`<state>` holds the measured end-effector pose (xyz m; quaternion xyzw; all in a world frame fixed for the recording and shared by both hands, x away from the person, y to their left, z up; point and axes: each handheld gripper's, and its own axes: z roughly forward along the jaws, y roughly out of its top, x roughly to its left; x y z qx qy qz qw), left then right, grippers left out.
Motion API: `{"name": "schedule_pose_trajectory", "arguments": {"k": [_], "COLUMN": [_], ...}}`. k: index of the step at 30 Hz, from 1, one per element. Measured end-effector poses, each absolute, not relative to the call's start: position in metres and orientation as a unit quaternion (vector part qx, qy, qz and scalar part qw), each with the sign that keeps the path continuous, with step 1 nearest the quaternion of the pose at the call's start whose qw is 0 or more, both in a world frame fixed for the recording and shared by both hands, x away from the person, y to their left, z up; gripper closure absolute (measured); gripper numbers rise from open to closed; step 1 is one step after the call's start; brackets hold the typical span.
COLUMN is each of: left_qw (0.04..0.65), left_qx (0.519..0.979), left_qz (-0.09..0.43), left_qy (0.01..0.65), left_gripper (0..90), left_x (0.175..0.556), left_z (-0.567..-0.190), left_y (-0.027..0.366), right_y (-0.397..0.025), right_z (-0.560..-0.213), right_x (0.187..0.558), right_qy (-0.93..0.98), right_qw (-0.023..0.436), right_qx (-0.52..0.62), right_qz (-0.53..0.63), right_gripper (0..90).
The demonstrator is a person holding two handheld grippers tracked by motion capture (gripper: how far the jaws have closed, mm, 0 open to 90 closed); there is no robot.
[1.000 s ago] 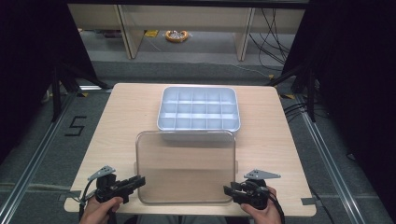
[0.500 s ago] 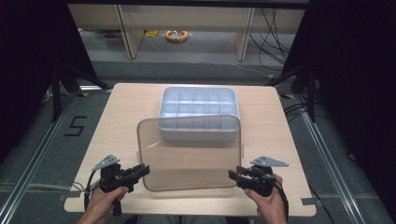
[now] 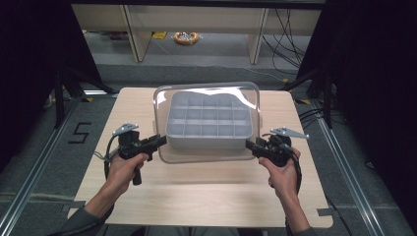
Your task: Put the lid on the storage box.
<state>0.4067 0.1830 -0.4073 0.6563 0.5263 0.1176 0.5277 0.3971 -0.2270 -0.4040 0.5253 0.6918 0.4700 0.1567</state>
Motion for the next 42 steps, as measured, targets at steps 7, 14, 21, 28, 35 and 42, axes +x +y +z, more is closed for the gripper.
{"name": "schedule_pose_trajectory", "arguments": {"k": [7,14,21,28,35,42], "left_qw": [0.530,0.524,0.510,0.502,0.492,0.487], "left_qx": [0.642,0.637,0.637,0.632,0.627,0.623], "left_qz": [0.121,0.119,0.115,0.109,0.101,0.094], "left_qy": [0.540,0.552,0.567,0.581,0.596,0.605], "left_gripper": [64.3,62.8,61.6,61.0,60.0,59.5], "left_x": [0.446,0.474,0.496,0.507,0.515,0.521], "left_z": [-0.396,-0.396,-0.401,-0.411,-0.421,-0.429], "left_y": [0.180,0.172,0.165,0.166,0.168,0.170], "right_y": [-0.222,-0.228,-0.229,-0.226,-0.222,-0.220], "right_z": [-0.388,-0.389,-0.398,-0.409,-0.416,-0.422], "right_x": [0.434,0.462,0.475,0.486,0.492,0.496], "right_qy": [0.676,0.677,0.656,0.658,0.658,0.659], "right_qw": [0.156,0.165,0.140,0.136,0.133,0.128], "right_qx": [0.547,0.547,0.582,0.585,0.586,0.591], "right_qz": [0.468,0.464,0.459,0.455,0.453,0.447], "right_gripper": [53.1,52.7,52.3,52.3,52.1,50.6]}}
